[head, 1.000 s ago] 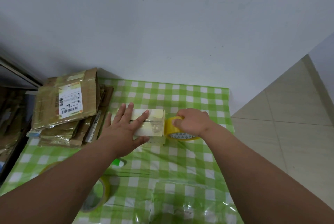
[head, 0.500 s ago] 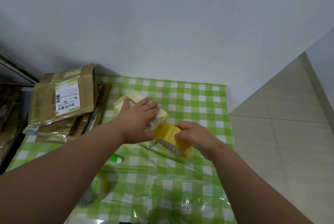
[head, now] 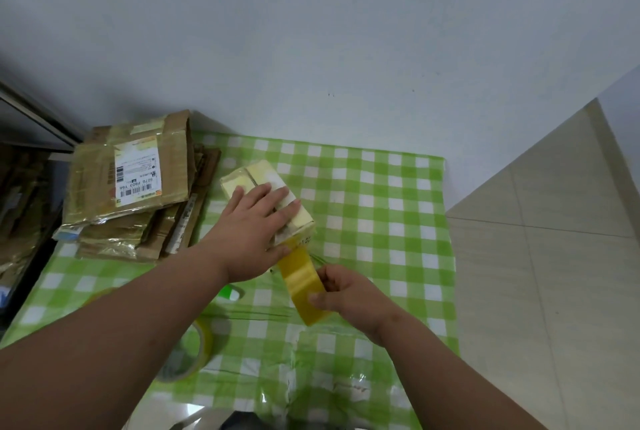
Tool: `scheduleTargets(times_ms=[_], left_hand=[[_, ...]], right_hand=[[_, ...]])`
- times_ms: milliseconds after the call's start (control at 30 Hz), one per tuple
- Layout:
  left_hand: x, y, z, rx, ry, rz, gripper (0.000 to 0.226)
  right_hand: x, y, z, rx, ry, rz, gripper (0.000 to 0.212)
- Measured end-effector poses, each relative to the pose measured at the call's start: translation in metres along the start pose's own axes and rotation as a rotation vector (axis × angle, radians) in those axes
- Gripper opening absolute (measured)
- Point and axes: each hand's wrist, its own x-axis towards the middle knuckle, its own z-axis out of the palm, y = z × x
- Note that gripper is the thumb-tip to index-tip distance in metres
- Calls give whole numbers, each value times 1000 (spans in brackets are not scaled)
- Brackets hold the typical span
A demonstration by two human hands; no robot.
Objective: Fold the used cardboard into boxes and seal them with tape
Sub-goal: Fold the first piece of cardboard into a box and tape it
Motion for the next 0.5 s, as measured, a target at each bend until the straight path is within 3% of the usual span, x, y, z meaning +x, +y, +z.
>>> scheduleTargets(times_ms=[200,367,500], left_hand=[[-5,-22,-11,-63,-51,71,81],[-20,-30,-1,-125,17,30,66],[-29,-23,4,-114,64,-30,79]], right_hand=[[4,14,22,-64,25,70,13],[6,20,35,-121,37,78,16],[6,15,33,-214,60,73,21]])
